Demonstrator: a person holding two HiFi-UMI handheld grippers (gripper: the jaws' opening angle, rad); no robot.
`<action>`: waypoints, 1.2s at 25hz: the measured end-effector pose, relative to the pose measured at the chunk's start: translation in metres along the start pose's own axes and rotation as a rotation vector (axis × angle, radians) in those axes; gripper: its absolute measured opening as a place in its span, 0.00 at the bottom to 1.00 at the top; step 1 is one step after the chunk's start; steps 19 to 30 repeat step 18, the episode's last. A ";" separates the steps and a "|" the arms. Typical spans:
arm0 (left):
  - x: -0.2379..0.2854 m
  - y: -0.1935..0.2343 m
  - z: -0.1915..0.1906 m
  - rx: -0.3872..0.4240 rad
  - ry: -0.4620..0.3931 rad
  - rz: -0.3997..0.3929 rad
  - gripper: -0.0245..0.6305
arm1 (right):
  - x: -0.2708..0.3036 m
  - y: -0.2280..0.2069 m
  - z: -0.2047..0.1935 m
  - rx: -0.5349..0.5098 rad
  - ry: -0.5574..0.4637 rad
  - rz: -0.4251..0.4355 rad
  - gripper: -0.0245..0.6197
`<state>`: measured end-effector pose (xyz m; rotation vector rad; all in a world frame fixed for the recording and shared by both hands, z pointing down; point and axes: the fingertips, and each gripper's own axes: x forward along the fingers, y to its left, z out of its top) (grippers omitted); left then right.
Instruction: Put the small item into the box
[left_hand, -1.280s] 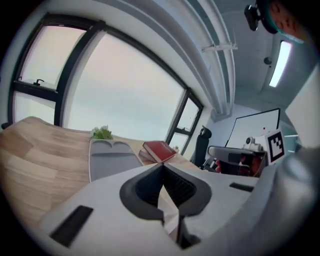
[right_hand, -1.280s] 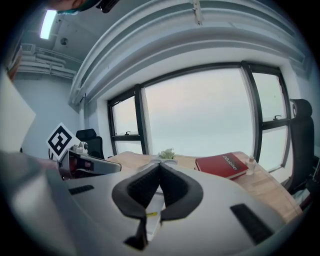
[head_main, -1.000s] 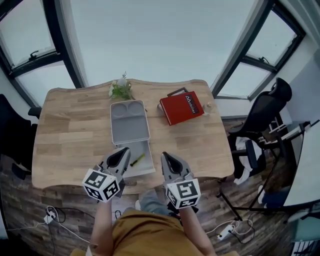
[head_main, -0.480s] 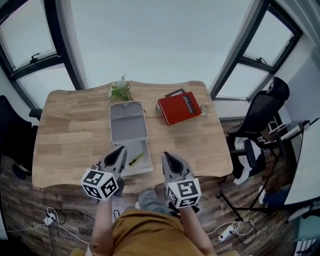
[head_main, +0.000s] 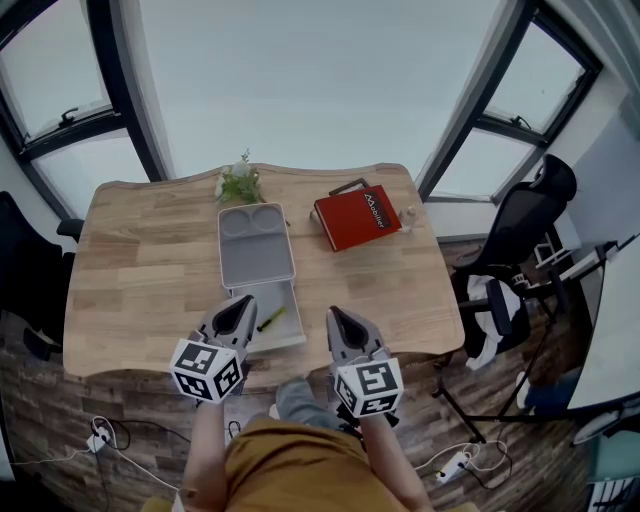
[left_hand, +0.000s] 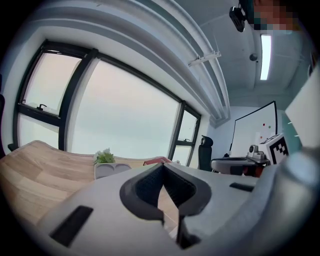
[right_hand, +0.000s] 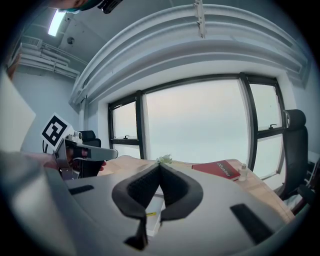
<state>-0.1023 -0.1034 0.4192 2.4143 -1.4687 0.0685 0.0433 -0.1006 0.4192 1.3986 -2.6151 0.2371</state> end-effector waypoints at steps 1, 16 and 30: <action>0.000 0.000 -0.001 0.005 0.004 0.003 0.04 | 0.000 0.001 0.000 0.000 0.000 0.001 0.04; 0.005 0.003 -0.002 -0.004 0.015 -0.003 0.04 | 0.006 -0.003 -0.003 0.016 0.009 0.012 0.04; 0.007 0.005 -0.002 -0.004 0.016 -0.001 0.04 | 0.008 -0.005 -0.002 0.020 0.007 0.011 0.04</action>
